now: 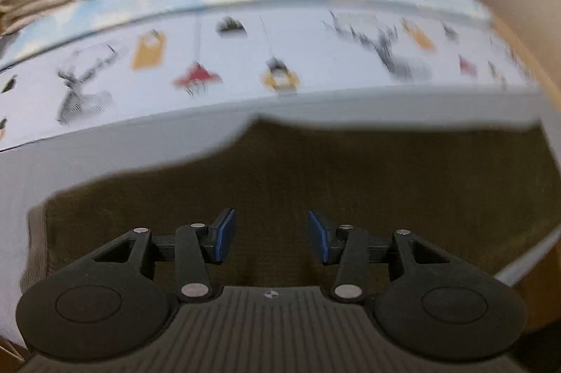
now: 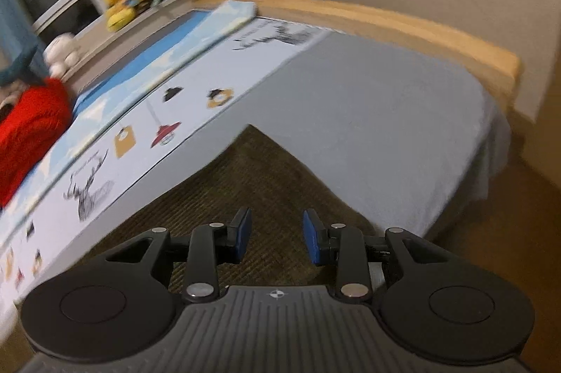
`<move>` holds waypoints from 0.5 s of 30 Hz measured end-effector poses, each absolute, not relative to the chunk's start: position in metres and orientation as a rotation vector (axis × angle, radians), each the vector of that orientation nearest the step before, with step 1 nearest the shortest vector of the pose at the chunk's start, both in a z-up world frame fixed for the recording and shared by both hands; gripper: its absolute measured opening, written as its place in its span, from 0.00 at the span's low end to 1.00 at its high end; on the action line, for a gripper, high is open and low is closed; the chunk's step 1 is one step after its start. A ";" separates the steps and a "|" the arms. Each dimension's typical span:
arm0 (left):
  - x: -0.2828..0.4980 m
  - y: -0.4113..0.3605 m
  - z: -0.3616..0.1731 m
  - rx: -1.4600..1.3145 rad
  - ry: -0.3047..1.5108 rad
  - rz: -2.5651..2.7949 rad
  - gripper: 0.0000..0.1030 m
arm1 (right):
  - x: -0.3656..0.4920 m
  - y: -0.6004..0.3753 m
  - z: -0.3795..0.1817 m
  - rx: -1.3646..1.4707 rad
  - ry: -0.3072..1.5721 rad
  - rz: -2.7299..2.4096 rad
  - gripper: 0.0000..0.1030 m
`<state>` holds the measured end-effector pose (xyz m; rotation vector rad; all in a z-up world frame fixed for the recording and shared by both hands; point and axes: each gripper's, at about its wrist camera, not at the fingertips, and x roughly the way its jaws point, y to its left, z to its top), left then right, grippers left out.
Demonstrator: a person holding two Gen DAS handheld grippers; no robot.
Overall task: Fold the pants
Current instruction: 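Open both tools and lift them off the pants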
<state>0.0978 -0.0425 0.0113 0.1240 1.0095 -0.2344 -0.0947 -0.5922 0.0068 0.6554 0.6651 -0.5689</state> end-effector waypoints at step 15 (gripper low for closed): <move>0.112 -0.063 0.002 0.192 0.988 -0.275 0.49 | -0.115 -0.649 -0.081 1.115 0.697 -0.695 0.43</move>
